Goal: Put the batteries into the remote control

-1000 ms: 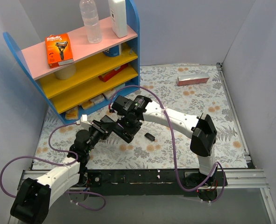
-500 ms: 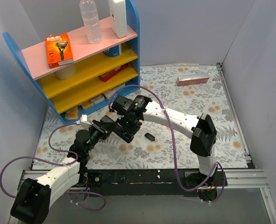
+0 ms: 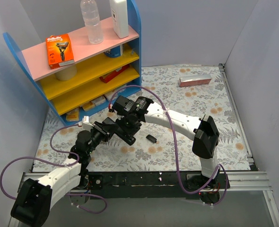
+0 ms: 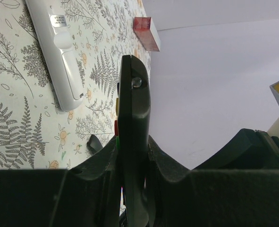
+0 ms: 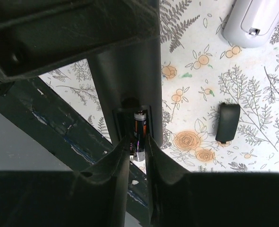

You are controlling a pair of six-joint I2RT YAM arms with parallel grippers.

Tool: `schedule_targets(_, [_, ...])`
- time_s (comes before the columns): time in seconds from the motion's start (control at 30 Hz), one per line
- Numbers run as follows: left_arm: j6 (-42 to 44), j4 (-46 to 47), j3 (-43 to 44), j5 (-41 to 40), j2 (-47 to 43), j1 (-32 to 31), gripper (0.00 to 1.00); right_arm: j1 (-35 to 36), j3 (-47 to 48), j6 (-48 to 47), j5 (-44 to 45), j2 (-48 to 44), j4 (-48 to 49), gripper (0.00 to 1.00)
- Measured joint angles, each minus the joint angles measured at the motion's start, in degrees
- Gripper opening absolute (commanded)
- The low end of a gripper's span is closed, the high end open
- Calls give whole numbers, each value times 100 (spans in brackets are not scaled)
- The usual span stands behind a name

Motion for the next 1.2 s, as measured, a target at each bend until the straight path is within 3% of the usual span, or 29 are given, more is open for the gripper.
schedule_targets(0.5, [-39,-232,35,7,22,0,0,0,-11,-37,72,-109,81,44])
schedule_targets(0.73, [-39,-326,55,17,9,0,0,-2,-227,-505,127,-614,313,41])
schedule_targets(0.97, [-42,-577,304,247,-7,0,0,-186,-2295,-2079,-345,-2461,1379,33])
schedule_targets(1.2, [-39,-715,610,616,101,2,0,-219,-4146,-3899,-839,-3810,2673,35])
